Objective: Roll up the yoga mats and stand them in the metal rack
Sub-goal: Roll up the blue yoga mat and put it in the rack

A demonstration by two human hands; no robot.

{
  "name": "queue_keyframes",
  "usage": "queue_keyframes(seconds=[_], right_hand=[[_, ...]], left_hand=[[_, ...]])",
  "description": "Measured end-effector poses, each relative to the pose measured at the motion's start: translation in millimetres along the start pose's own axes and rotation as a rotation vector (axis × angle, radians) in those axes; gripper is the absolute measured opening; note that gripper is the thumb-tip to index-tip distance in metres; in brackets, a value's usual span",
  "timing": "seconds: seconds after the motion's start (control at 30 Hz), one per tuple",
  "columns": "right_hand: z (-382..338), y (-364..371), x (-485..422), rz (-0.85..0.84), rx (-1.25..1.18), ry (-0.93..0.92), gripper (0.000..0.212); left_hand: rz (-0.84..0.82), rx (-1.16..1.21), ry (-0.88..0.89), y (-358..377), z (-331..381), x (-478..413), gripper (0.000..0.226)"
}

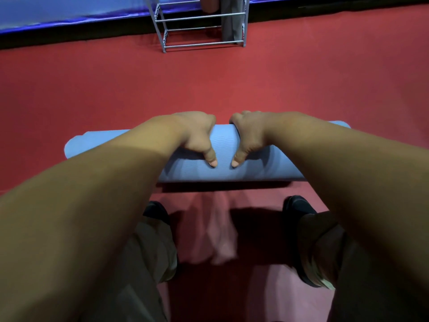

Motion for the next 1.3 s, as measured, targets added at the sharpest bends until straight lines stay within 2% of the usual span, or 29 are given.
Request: queue_keyframes(seconds=[0.1, 0.2, 0.3, 0.37, 0.6, 0.7, 0.87, 0.93, 1.1, 1.3], right_hand=[[-2.1, -5.1, 2.8, 0.007, 0.005, -0.016, 0.094], [1.8, -3.4, 4.3, -0.011, -0.010, -0.003, 0.081], [5.8, -3.2, 4.3, -0.005, -0.075, 0.005, 0.074], [5.7, -5.7, 4.9, 0.008, -0.094, 0.002, 0.073], [5.5, -5.0, 7.0, -0.032, -0.140, -0.033, 0.072], [4.0, -3.4, 3.2, -0.047, -0.122, -0.039, 0.082], [3.9, -0.8, -0.6, -0.014, -0.013, 0.050, 0.137], [0.7, -2.3, 0.8, 0.001, 0.023, 0.037, 0.140], [-2.2, -10.2, 4.6, 0.006, 0.022, -0.009, 0.092], [4.2, -8.7, 4.5, 0.022, -0.046, -0.009, 0.072]], left_hand=[[-0.012, -0.002, -0.018, 0.9, -0.4, -3.0, 0.091], [-0.014, -0.005, -0.002, 3.0, 1.2, -6.6, 0.095], [-0.006, -0.092, 0.006, 5.6, 6.9, -5.9, 0.112], [0.021, -0.149, -0.011, 6.4, 11.2, -2.6, 0.116], [0.052, -0.104, 0.001, -1.7, 4.8, 1.9, 0.094], [0.022, -0.050, -0.009, -3.1, 4.2, 4.5, 0.090], [-0.001, -0.007, -0.019, -8.3, 3.7, 6.6, 0.086], [-0.005, -0.002, -0.027, -8.8, 4.1, 5.2, 0.087], [-0.035, 0.036, -0.030, -5.4, 2.1, -2.3, 0.089], [-0.049, -0.029, -0.021, -3.9, 9.9, -5.0, 0.097]])
Point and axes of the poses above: each hand's wrist, its own x-axis away from the middle knuckle, its own y-axis out of the palm, z = x × y, the point moved 3 cm from there along -x, towards the middle knuckle, and after that the axes turned 14 degrees about -z, right-handed, at the moved point
